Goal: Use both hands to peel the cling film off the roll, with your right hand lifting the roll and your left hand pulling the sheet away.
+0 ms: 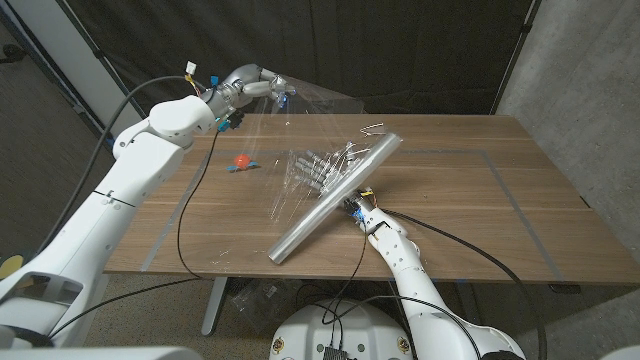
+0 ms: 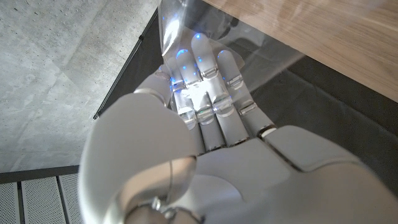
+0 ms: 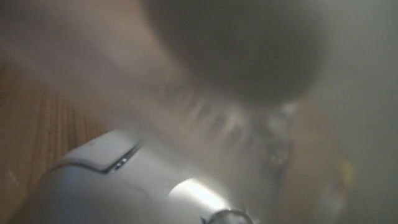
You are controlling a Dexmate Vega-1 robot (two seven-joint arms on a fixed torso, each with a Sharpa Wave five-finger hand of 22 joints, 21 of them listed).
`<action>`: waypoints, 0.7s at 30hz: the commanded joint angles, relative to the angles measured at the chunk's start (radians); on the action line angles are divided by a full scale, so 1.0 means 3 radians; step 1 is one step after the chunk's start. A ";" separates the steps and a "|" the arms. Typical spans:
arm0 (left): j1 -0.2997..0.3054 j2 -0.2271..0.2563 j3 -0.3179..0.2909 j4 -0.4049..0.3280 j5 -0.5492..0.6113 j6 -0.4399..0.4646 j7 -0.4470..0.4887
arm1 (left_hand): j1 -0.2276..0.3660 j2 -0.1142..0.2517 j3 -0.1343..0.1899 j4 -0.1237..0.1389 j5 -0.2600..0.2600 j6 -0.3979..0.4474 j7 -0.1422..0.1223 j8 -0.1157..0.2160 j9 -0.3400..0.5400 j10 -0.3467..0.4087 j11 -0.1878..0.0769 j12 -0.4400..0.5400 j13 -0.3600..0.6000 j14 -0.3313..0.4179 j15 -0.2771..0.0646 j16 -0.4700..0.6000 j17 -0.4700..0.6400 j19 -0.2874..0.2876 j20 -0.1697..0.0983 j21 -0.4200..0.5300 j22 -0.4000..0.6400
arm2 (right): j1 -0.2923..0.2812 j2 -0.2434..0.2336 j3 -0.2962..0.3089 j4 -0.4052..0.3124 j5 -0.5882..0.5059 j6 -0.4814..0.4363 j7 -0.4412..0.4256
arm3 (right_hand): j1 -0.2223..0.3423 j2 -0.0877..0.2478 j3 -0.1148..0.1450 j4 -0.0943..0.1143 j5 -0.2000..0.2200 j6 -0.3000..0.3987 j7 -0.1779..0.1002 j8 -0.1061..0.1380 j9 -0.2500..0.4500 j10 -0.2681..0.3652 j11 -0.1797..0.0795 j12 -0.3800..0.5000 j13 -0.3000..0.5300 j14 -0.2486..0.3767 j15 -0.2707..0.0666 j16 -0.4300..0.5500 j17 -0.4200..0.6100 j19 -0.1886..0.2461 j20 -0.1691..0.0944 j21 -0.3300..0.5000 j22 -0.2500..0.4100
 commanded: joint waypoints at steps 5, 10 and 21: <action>-0.0003 -0.0013 0.0012 0.0168 0.0046 -0.0110 -0.0015 | -0.0057 0.0002 0.0027 0.0030 0.0007 0.0038 0.0071 -0.0005 -0.0004 0.0197 -0.0233 -0.0040 -0.0017 0.0153 -0.0217 -0.0051 0.0020 -0.0088 0.0031 0.0061 -0.0024 | -0.0190 0.0063 -0.0093 -0.0349 -0.0055 -0.0076 -0.0271 | 0.0038 0.0058 0.0033 -0.0026 0.0032 0.0037 0.0007 0.0028 0.0005 0.0040 -0.0011 0.0037 0.0006 -0.0008 -0.0011 0.0020 -0.0002 -0.0032 -0.0008 -0.0054 0.0008; -0.0039 -0.0023 0.0045 0.0283 0.0012 -0.0194 -0.0098 | -0.0079 -0.0005 0.0032 0.0041 0.0009 0.0034 0.0040 -0.0018 -0.0006 0.0186 -0.0223 -0.0082 -0.0066 0.0122 -0.0194 -0.0090 0.0022 -0.0147 0.0046 0.0085 -0.0045 | -0.0340 0.0108 -0.0149 -0.0529 -0.0083 -0.0021 -0.0374 | 0.0052 0.0076 0.0040 -0.0031 0.0033 0.0041 0.0006 0.0029 0.0005 0.0036 -0.0014 0.0036 0.0004 -0.0020 -0.0006 0.0016 -0.0003 -0.0051 0.0003 -0.0070 0.0008; -0.0047 -0.0002 0.0057 0.0401 -0.0040 -0.0213 -0.0132 | -0.0101 -0.0002 0.0045 0.0052 0.0011 0.0023 0.0032 -0.0035 -0.0004 0.0164 -0.0200 -0.0111 -0.0085 0.0097 -0.0167 -0.0142 0.0017 -0.0217 0.0074 0.0129 -0.0075 | -0.0585 0.0219 -0.0168 -0.0731 -0.0022 0.0300 -0.0529 | 0.0067 0.0099 0.0046 -0.0036 0.0034 0.0039 -0.0008 0.0028 0.0004 0.0028 -0.0011 0.0034 0.0000 -0.0030 0.0002 0.0014 -0.0005 -0.0062 0.0011 -0.0090 0.0009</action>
